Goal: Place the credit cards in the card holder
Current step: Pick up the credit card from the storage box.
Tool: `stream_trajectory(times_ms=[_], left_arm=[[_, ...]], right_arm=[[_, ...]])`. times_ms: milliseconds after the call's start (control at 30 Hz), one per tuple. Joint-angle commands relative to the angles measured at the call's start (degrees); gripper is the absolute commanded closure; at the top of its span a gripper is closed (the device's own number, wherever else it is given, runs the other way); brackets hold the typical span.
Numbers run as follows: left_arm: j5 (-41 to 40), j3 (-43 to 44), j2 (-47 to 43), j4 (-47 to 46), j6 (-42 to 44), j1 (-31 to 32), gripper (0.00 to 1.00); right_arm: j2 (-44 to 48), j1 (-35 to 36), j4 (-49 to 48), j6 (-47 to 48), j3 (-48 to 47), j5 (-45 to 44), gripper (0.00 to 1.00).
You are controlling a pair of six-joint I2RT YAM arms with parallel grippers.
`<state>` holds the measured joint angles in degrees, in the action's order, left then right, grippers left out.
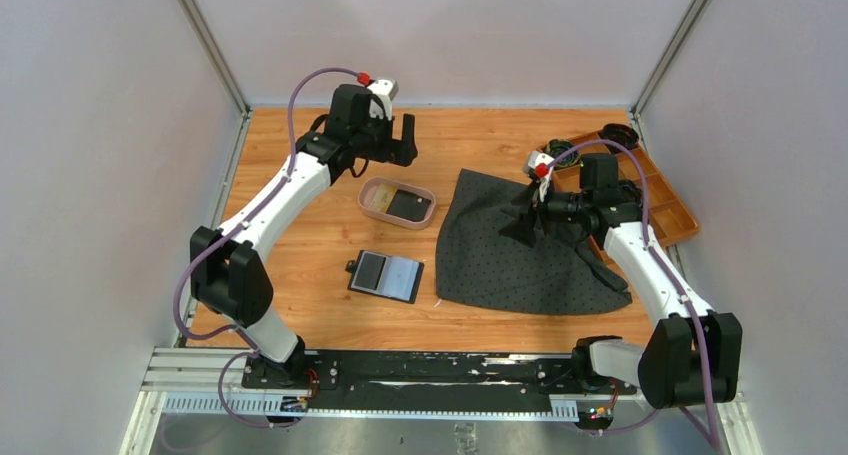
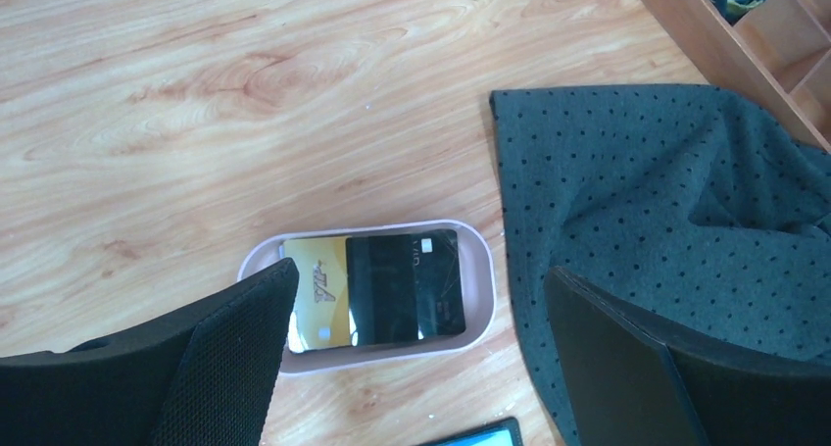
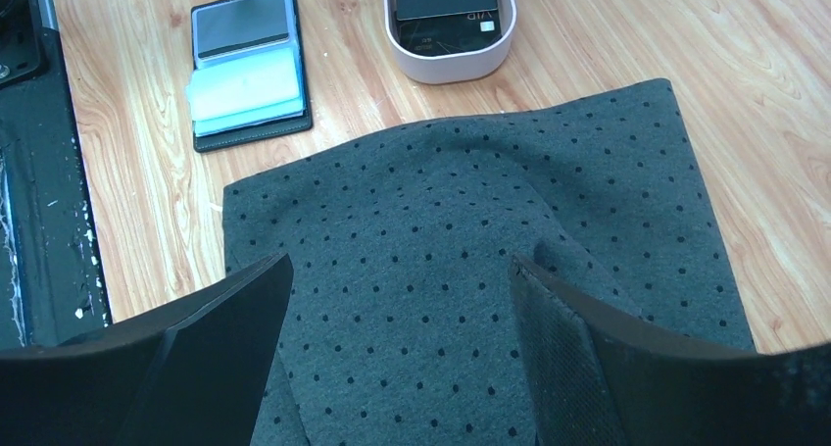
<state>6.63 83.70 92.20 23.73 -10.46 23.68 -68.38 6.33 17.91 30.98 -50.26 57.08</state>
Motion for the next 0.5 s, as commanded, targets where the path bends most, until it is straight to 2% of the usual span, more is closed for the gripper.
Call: stream_trajectory(times_ms=[0,133,467], left_arm=[[1.94,2.36,2.6,4.47,2.29,-0.39,0.0],[2.03,-2.44,2.49,1.43,2.3,-0.54,0.0],[4.21,-3.72,2.67,0.84,1.42,-2.41,0.0]], right_arm=[[-0.01,-0.94,-0.43,1.07,0.86,-0.8,0.15],[-0.09,-1.38,-0.42,1.03,0.87,-0.75,0.15],[-0.15,-1.48,-0.66,1.19,1.15,-0.79,0.15]])
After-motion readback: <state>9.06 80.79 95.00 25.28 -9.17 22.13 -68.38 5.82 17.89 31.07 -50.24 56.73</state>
